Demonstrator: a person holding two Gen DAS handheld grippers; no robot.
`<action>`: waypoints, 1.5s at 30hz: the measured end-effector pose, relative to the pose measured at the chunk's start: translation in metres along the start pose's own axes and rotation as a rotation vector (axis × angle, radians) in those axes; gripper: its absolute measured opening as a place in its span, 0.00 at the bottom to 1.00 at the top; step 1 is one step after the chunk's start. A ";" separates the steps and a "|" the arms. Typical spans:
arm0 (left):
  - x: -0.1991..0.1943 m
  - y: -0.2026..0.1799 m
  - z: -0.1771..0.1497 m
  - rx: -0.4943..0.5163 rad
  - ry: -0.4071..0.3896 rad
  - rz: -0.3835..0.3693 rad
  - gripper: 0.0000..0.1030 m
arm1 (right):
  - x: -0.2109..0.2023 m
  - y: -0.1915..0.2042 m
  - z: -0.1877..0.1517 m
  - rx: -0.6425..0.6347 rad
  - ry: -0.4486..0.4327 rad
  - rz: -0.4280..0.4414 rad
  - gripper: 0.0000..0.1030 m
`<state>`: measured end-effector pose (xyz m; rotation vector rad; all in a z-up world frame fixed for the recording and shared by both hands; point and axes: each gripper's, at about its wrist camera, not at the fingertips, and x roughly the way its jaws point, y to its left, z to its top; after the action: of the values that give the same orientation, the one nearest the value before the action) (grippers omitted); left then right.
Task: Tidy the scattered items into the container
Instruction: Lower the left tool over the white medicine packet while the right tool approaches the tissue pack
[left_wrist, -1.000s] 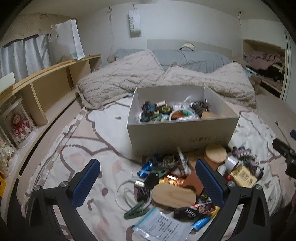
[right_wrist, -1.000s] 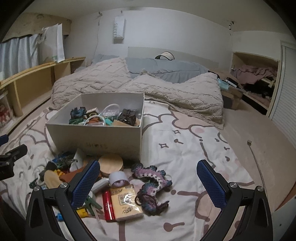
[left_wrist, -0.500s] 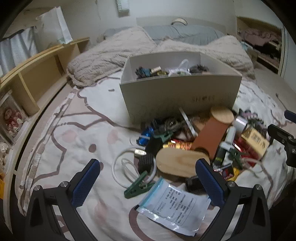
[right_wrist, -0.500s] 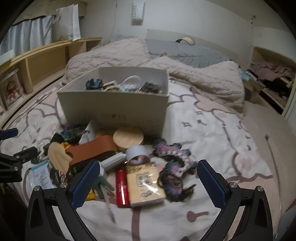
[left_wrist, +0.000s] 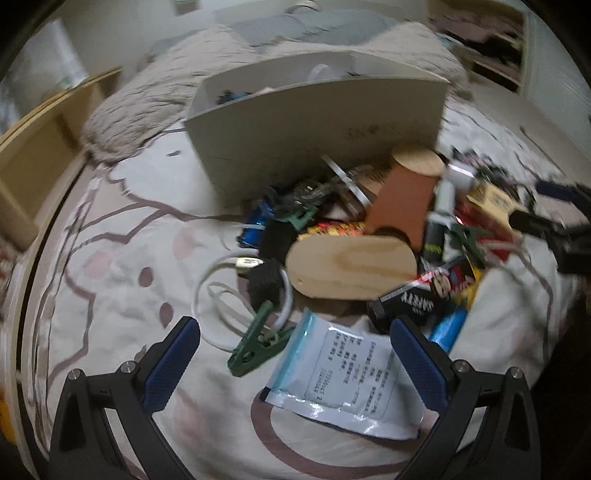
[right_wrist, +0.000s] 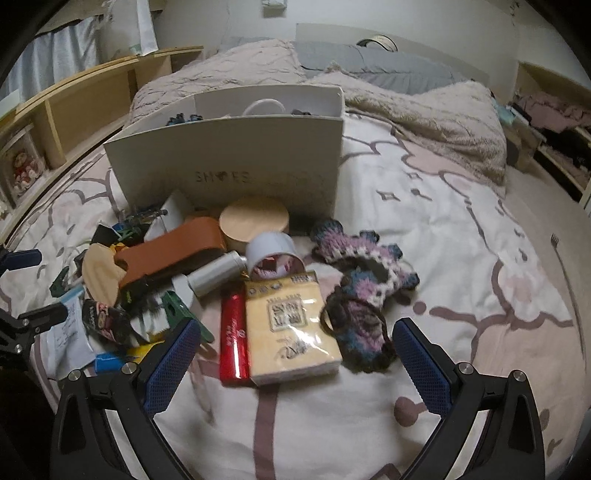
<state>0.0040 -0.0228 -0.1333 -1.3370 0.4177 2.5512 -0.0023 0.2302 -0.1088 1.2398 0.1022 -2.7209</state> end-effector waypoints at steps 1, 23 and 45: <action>0.001 0.001 0.000 0.017 0.006 -0.007 1.00 | 0.000 -0.003 -0.002 0.011 -0.001 0.009 0.82; 0.015 0.024 -0.009 0.012 0.105 -0.348 1.00 | 0.002 -0.025 -0.003 -0.059 0.094 0.341 0.69; 0.007 0.014 -0.017 0.011 0.209 -0.483 1.00 | -0.005 -0.029 -0.012 -0.006 0.105 0.468 0.69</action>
<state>0.0089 -0.0413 -0.1465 -1.4924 0.1204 2.0243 0.0048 0.2606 -0.1126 1.2214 -0.1505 -2.2548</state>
